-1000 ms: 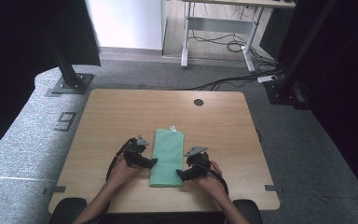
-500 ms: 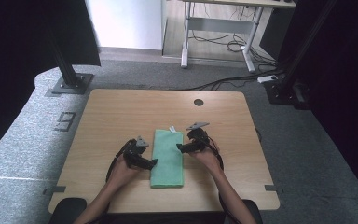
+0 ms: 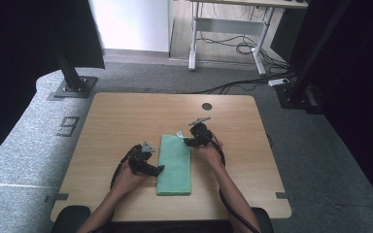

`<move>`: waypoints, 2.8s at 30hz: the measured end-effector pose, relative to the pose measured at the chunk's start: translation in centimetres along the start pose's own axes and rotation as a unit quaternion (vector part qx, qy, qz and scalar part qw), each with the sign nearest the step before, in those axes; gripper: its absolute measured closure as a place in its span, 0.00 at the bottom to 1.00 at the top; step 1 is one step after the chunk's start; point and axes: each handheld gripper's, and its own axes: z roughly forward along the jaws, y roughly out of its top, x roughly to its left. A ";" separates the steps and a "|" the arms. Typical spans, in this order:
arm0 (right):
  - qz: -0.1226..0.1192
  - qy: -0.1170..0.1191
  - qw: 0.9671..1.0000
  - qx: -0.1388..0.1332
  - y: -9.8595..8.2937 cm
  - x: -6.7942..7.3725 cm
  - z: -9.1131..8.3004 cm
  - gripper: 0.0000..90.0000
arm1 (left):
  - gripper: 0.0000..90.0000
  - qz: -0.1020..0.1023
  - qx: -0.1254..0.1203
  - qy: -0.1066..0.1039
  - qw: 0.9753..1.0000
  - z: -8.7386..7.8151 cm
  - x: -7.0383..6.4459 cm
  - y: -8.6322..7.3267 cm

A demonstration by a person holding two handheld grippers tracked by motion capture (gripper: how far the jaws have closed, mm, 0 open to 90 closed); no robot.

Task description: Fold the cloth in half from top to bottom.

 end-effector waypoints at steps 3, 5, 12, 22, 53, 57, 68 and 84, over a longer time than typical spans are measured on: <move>-0.004 0.006 1.000 0.008 0.0 -0.1 0.6 0.57 | 0.04 0.002 0.000 -0.011 1.000 -0.1 0.1 0.2; 0.000 0.023 1.000 0.005 0.0 -0.2 0.7 0.64 | 0.05 -0.005 -0.008 -0.015 1.000 -0.2 0.4 0.4; 0.004 0.054 0.999 0.007 0.0 -0.5 0.7 0.88 | 0.02 -0.005 -0.003 0.002 1.000 0.6 0.5 0.7; -0.026 0.042 0.999 0.008 0.7 0.3 -0.3 0.95 | 0.02 -0.010 -0.008 0.009 1.000 0.6 0.3 0.4; -0.106 0.123 0.982 -0.100 -1.9 5.0 -11.5 0.95 | 0.02 -0.018 -0.011 0.016 1.000 0.6 0.2 0.3; -0.115 0.136 0.979 -0.100 -3.1 6.1 -12.1 0.95 | 0.02 -0.018 -0.010 0.017 1.000 0.5 0.2 0.3; -0.124 0.155 0.977 -0.080 -6.6 8.2 -12.4 0.94 | 0.01 -0.020 -0.010 0.019 1.000 0.6 0.2 0.4; -0.106 0.156 0.982 -0.011 -10.6 8.8 -9.6 0.93 | 0.01 -0.013 -0.008 0.006 1.000 0.4 0.4 0.3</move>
